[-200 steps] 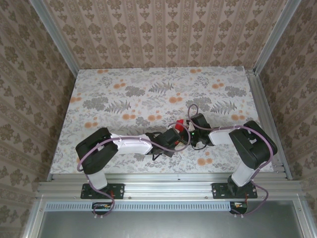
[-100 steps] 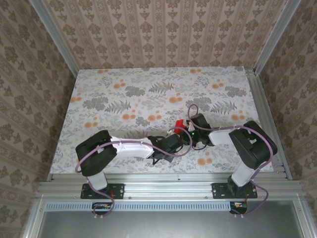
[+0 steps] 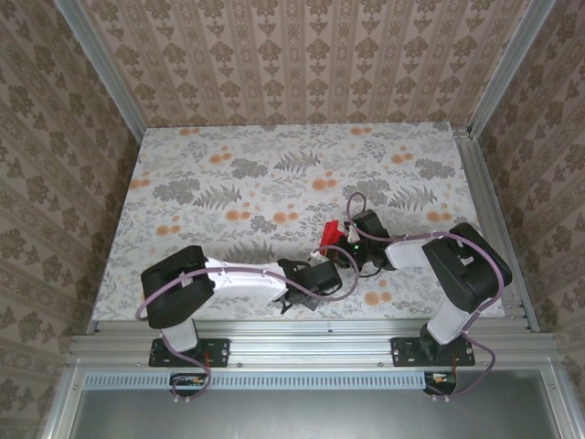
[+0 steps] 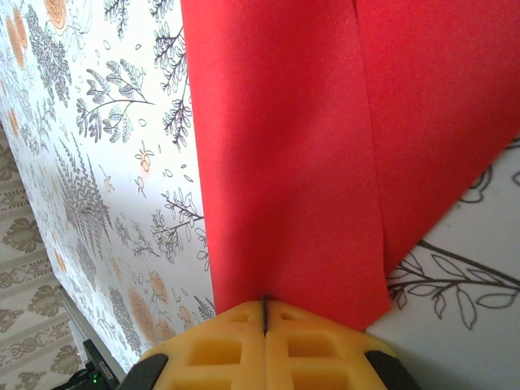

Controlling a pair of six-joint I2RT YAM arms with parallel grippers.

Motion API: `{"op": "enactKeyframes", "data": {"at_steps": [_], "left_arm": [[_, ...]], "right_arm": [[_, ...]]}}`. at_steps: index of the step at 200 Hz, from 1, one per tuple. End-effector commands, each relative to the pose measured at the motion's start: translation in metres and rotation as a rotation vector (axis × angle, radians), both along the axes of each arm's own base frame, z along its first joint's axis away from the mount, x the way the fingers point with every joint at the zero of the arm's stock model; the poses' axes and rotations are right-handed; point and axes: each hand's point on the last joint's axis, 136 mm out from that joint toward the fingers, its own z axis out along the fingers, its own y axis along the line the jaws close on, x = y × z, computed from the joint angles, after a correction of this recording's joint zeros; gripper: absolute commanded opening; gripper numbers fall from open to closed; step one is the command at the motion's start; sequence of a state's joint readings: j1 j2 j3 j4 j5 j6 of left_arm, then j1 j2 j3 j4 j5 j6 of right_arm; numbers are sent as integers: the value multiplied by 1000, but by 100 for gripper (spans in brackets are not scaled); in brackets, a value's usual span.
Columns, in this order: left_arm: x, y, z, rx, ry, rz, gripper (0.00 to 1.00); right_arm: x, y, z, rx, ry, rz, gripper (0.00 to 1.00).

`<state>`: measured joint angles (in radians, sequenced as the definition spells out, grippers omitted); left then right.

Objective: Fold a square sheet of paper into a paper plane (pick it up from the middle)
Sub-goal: Fold the wing for the fifth time at the center of the table.

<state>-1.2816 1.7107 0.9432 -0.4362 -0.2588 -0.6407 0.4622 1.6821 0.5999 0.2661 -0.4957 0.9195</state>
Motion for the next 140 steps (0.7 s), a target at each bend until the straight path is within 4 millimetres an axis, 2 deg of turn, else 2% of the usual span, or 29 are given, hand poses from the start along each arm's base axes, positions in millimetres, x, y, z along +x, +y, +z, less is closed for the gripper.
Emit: {"op": "enactKeyframes", "data": {"at_steps": [1, 41, 68, 81, 108, 140], "left_arm": [[-17, 26, 8, 2, 82, 21, 18], [12, 8, 53, -253, 90, 42, 18], [26, -8, 65, -388, 116, 38, 17], [29, -17, 64, -429, 138, 31, 16], [31, -27, 47, -433, 172, 15, 14], [31, -29, 28, -428, 198, 20, 13]], "right_arm": [[-24, -43, -54, -217, 126, -93, 0], [-26, -40, -54, -198, 128, -78, 0], [-24, -37, -51, -183, 122, -77, 0], [-24, -36, -51, -177, 123, -75, 0], [-23, -35, -49, -174, 121, -69, 0], [-22, -33, -48, -164, 119, -64, 0]]}}
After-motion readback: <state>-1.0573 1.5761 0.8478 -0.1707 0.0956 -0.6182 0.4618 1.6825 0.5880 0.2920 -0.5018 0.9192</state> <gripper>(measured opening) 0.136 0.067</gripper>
